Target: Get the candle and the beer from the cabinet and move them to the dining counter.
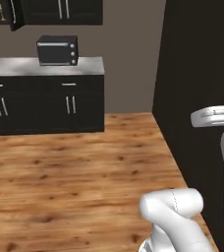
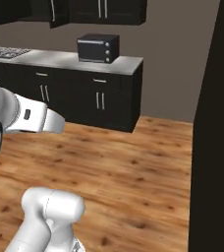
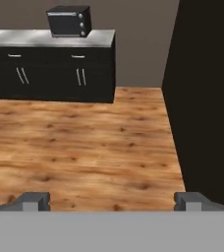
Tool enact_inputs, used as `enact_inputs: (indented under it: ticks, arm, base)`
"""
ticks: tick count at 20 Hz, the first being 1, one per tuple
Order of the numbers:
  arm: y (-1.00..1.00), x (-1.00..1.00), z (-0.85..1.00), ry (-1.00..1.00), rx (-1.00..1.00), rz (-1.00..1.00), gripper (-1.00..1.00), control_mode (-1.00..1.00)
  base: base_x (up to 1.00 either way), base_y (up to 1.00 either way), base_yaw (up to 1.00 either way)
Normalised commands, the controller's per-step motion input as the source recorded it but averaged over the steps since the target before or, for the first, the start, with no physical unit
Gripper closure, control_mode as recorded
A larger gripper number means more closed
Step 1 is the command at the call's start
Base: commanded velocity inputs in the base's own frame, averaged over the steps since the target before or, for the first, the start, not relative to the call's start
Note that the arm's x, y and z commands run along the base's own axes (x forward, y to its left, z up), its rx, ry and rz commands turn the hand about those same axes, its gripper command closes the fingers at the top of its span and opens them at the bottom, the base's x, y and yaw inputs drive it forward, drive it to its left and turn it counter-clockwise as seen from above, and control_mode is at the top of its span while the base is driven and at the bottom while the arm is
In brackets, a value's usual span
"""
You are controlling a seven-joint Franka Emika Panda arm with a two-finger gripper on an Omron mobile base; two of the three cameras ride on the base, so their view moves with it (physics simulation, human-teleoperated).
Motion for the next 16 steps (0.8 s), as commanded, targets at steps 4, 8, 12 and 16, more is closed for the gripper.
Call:
enact_inputs:
  ticks: [4,8,12,16]
  arm:
    - [0.00,0.00,0.00,0.00,0.00,0.00,-1.00,1.00]
    - [0.00,0.00,0.00,0.00,0.00,0.00,-1.00,1.00]
    - [0.00,0.00,0.00,0.00,0.00,0.00,-1.00,1.00]
    - [0.00,0.00,0.00,0.00,0.00,0.00,-1.00,1.00]
  base:
    - [1.00,0.00,0.29]
    - [1.00,0.00,0.46]
    - [1.00,0.00,0.49]
    - [1.00,0.00,0.45]
